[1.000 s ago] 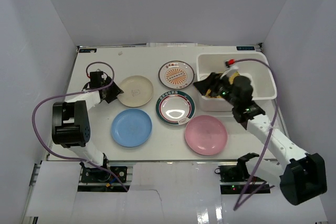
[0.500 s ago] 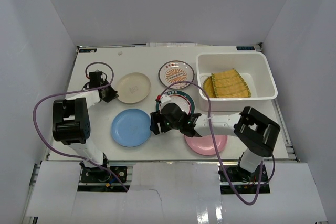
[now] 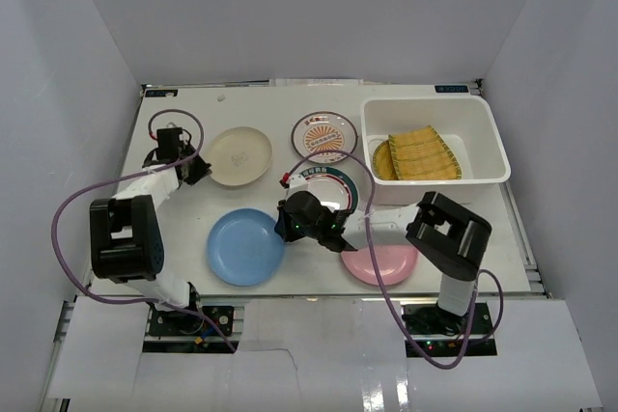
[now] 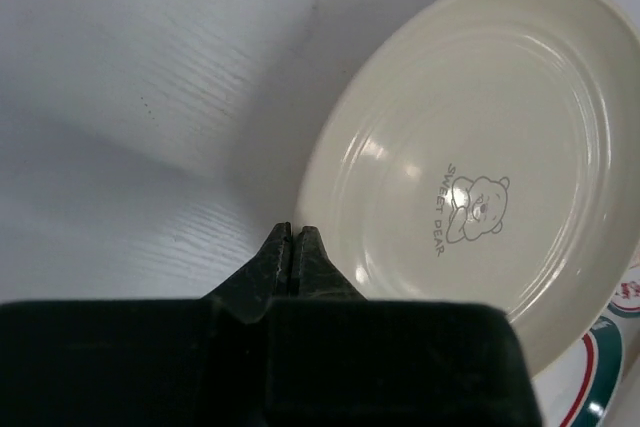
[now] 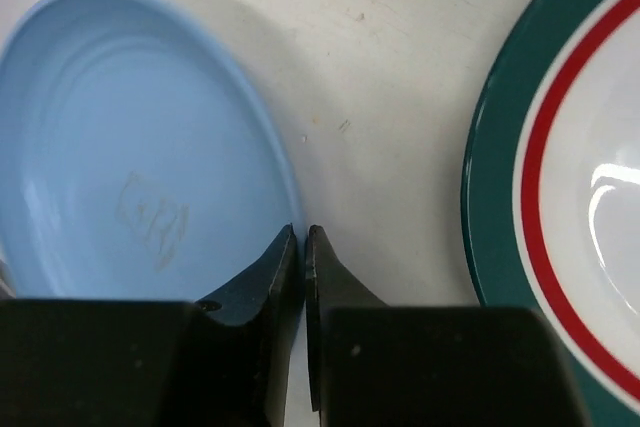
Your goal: Place the plates into the plastic bin on the countertop
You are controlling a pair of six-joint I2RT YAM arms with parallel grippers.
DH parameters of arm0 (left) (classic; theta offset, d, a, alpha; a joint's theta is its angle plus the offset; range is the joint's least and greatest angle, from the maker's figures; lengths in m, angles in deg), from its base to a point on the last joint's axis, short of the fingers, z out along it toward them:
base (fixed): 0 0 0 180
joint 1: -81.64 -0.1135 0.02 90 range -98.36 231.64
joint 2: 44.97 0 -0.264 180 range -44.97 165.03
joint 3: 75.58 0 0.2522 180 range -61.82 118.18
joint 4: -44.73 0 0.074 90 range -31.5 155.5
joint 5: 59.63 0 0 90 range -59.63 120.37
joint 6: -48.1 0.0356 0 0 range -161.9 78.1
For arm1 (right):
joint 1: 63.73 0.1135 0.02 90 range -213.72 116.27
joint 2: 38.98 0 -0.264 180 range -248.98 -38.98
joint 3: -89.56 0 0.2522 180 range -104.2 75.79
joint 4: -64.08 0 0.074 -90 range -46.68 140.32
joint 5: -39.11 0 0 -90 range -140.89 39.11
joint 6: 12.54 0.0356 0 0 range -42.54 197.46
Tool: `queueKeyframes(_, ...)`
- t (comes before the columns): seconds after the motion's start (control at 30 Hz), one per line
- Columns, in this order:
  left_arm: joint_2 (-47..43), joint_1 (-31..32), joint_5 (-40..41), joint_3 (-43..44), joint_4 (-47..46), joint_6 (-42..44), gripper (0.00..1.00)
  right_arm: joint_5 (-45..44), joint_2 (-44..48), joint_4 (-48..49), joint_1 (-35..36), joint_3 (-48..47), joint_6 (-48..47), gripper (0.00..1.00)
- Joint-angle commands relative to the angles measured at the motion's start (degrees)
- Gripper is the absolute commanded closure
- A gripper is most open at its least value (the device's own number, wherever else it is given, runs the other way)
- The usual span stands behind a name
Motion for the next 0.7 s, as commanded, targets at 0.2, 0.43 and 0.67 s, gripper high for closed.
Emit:
queueKeyframes(0.2,-24.8,-0.3,-1.0,3.5,0.0,-4.8,1.0,-10.6,27.2,-0.2,-6.2,3.4,-8.2,0.92)
queueKeyframes(0.43,-32.1,-0.1,-12.1,12.0,0.8,-9.5,1.0,-11.9,45.4,-9.4,-29.0,5.6,-14.8,0.92)
queueKeyframes(0.67,-30.3,12.6,-13.9,17.9,0.5,-10.8,1.0,-6.1,44.2,-15.4,-57.6,3.6,-19.0,0.92)
